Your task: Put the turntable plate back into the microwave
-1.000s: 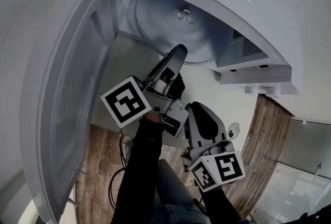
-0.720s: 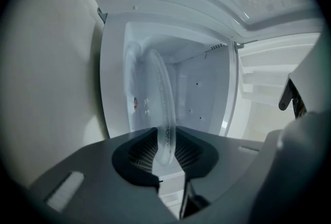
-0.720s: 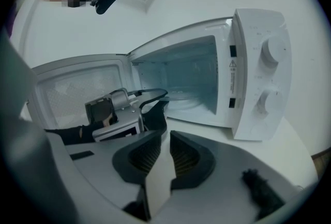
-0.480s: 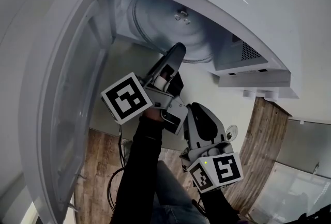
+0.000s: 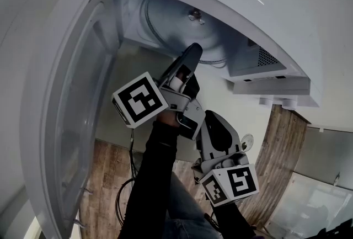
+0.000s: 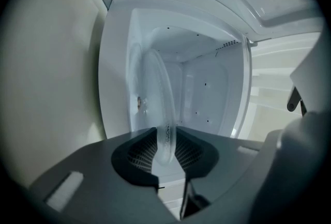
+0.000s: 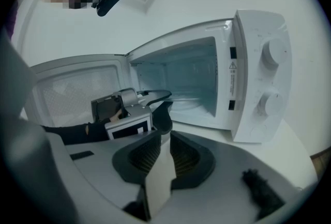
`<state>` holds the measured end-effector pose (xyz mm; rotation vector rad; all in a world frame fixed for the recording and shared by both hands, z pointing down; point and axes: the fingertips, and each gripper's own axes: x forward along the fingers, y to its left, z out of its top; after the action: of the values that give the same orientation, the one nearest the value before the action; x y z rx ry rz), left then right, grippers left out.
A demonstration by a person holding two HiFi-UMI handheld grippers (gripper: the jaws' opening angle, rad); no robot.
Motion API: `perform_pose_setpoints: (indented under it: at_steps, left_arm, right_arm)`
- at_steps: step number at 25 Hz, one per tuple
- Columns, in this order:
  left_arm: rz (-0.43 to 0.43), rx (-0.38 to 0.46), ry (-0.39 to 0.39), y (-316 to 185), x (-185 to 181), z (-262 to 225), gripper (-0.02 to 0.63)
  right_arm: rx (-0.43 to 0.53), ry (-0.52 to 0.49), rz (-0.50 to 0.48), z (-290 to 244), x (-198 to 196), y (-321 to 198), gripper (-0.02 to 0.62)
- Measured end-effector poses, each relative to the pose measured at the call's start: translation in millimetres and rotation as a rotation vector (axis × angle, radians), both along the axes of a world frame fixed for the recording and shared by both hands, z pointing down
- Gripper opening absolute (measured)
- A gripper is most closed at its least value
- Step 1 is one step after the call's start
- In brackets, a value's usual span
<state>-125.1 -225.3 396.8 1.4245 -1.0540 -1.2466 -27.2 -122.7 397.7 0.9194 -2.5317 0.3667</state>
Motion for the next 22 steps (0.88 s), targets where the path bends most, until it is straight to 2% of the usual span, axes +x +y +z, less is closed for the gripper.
perform_pose_setpoints:
  at_steps: [9,16,22]
  left_arm:
    - [-0.008,-0.028,0.015,-6.6,-2.2,-0.5,0.084]
    - [0.000,-0.098,0.020,-8.6,-2.8,3.3,0.074]
    - [0.009,-0.163,-0.013,-10.5,-2.3,6.6,0.064]
  right_arm:
    - [-0.002,0.002,0.003,0.7,0.6,-3.6,0.060]
    - [0.001,0.000,0.004,-0.8,0.5,-4.9,0.060]
    - [0.001,0.002,0.005,-2.0,1.1,-3.6,0.060]
